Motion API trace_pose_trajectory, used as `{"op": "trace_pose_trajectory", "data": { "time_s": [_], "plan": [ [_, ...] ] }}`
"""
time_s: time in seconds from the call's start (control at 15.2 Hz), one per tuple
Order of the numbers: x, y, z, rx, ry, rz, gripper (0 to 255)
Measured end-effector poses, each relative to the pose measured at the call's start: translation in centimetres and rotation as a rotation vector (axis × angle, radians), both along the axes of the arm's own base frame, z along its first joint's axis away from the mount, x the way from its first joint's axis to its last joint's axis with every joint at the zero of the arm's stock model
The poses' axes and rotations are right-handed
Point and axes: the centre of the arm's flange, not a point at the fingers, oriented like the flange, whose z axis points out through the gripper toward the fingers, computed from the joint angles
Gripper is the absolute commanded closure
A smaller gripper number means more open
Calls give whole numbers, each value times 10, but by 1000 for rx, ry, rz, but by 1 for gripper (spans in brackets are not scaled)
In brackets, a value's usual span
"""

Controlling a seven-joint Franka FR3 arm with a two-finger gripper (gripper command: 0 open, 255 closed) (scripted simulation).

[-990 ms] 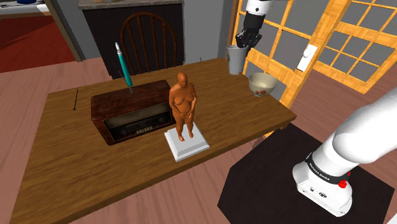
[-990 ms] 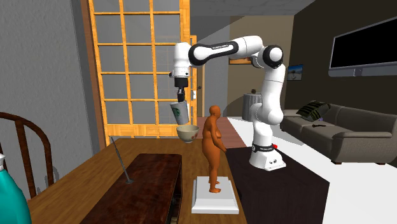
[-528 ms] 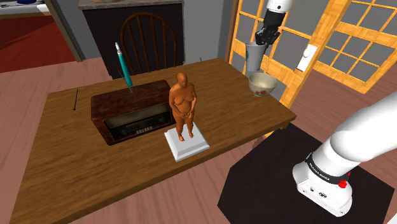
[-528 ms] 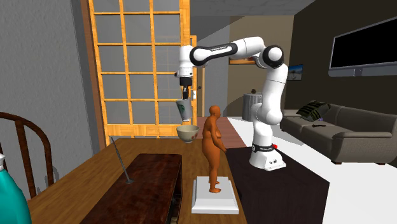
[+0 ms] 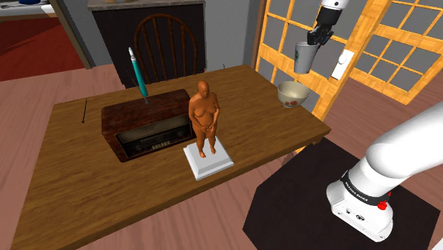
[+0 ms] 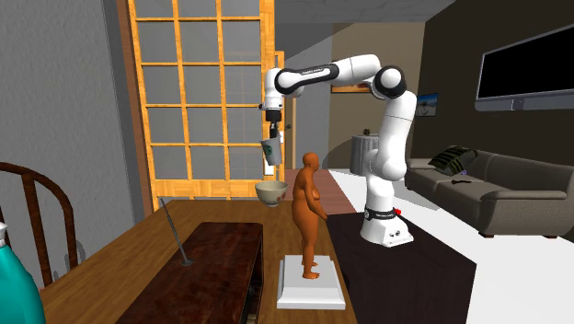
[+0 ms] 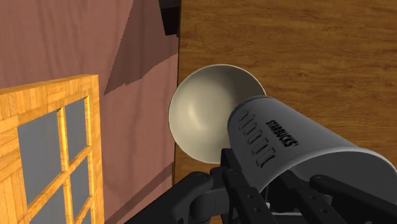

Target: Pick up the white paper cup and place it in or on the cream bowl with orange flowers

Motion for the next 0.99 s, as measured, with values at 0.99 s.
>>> {"op": "trace_pose_trajectory", "data": {
  "time_s": [0.99],
  "plan": [
    [-3, -13, -72, 0, 1, 2, 255]
  ]
}}
